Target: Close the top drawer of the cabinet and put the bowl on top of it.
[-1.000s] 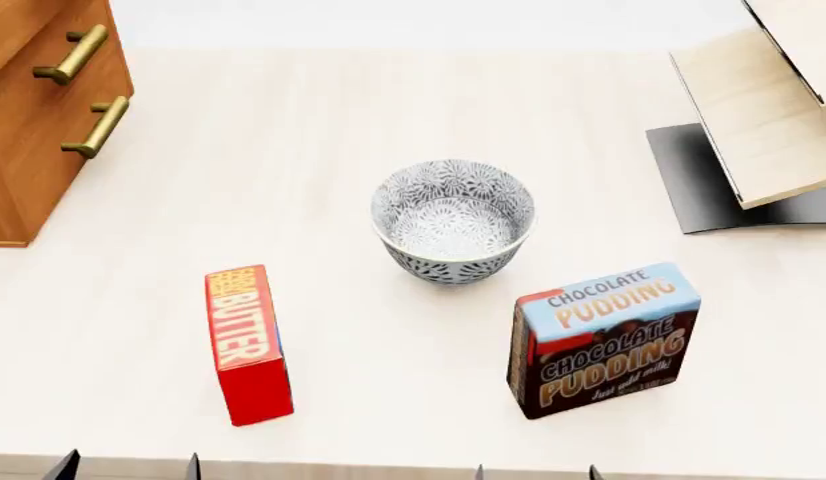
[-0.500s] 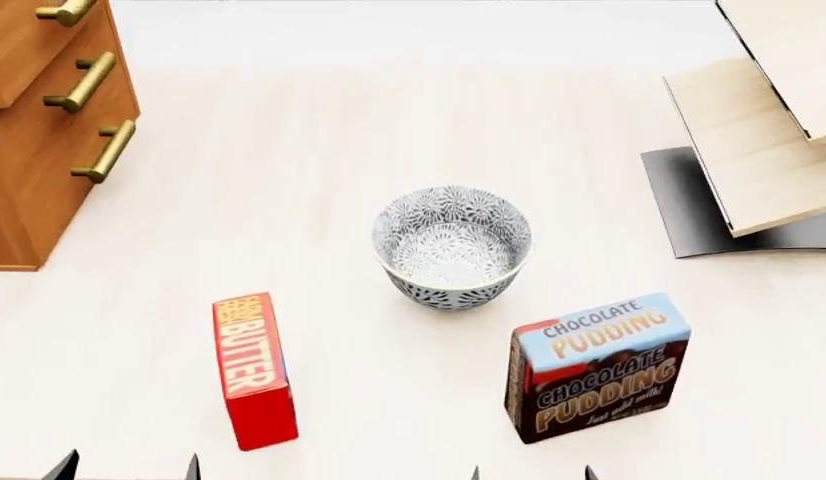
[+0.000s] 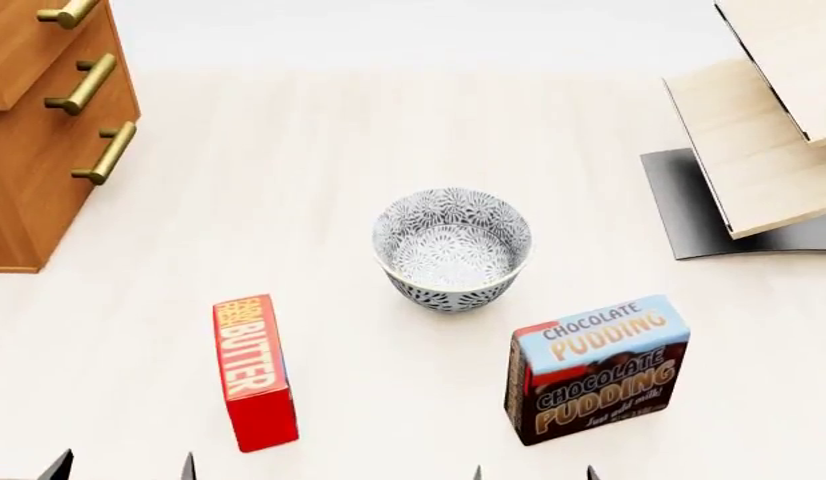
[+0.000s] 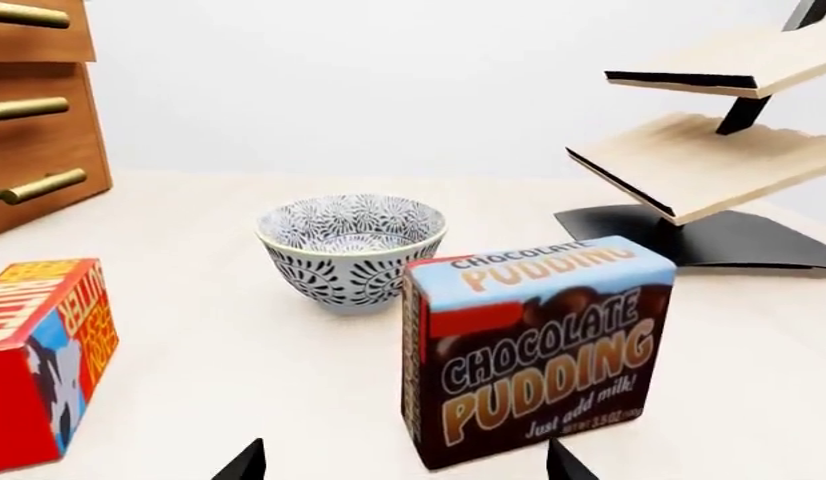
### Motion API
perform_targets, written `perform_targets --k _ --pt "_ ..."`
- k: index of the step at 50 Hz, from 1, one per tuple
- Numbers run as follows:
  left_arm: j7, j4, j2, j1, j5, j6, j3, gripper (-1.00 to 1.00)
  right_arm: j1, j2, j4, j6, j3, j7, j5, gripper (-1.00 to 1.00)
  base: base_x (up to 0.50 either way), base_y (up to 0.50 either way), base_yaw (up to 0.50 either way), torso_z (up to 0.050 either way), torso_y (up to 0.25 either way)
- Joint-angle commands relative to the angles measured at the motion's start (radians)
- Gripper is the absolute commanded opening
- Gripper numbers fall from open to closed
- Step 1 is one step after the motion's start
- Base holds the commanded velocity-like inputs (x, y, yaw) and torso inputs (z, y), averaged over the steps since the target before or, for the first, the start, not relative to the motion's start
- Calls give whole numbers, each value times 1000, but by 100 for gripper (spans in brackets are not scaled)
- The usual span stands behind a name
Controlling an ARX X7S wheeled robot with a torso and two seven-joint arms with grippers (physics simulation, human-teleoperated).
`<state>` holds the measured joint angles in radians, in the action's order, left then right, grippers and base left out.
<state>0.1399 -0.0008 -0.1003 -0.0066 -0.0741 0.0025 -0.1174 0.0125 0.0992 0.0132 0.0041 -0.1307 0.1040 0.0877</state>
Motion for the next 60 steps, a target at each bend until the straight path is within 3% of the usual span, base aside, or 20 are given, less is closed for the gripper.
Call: perform_targets --k 1,3,4,5,12,15,16,18,20,21,23,27,31,34,41,44,60 --pt "35 38 -18 -2 21 -102 -27 100 7 -4 -35 111 13 85 -8 100 0 0 0 0 0" --pt "-9 134 3 2 -154 -241 35 100 -5 5 -101 174 -5 105 -36 100 0 0 0 0 0" --pt "40 219 -24 7 -54 -276 -11 100 -8 7 -187 278 -10 132 -60 100 0 0 0 0 0" --pt "49 285 -26 15 -61 -316 -8 100 -16 7 -257 331 -4 125 -38 100 0 0 0 0 0" --pt "77 734 -69 48 -241 -710 55 100 -3 8 -765 842 -14 152 32 100 0 0 0 0 0" --pt "113 901 -68 1 -346 -894 107 100 70 6 -987 1098 -40 179 49 100 0 0 0 0 0" --pt "123 925 -74 -11 -344 -908 103 100 74 6 -992 1106 -39 180 51 100 0 0 0 0 0" --pt "170 1045 -91 -76 -393 -1023 116 100 146 29 -1060 1214 -21 265 181 100 0 0 0 0 0" --pt "417 1048 -271 -140 -616 -945 30 100 222 190 -1060 1190 -13 565 481 100 0 0 0 0 0" --pt "495 1047 -314 -178 -691 -954 15 100 250 253 -1060 1171 -34 715 631 100 0 0 0 0 0" --pt "538 1045 -343 -205 -763 -966 30 100 291 365 -1060 1096 -115 892 863 100 0 0 0 0 0" --pt "626 1045 -412 -212 -872 -902 39 100 308 502 -1060 913 -205 1023 967 100 0 0 0 0 0" --pt "706 1045 -489 -233 -937 -825 4 100 348 614 -1060 735 -380 1081 947 100 0 0 0 0 0" --pt "721 1043 -506 -242 -929 -812 -34 100 362 660 -1059 662 -420 1100 952 100 0 0 0 0 0" --pt "825 1047 -649 -280 -906 -656 -245 100 427 763 -1060 513 -563 1150 936 100 0 0 0 0 0" --pt "854 1046 -692 -289 -917 -598 -283 100 451 796 -1059 449 -641 1162 912 100 0 0 0 0 0" --pt "852 1031 -739 -274 -867 -517 -368 100 464 833 -1009 373 -669 1105 913 100 0 0 0 0 0"
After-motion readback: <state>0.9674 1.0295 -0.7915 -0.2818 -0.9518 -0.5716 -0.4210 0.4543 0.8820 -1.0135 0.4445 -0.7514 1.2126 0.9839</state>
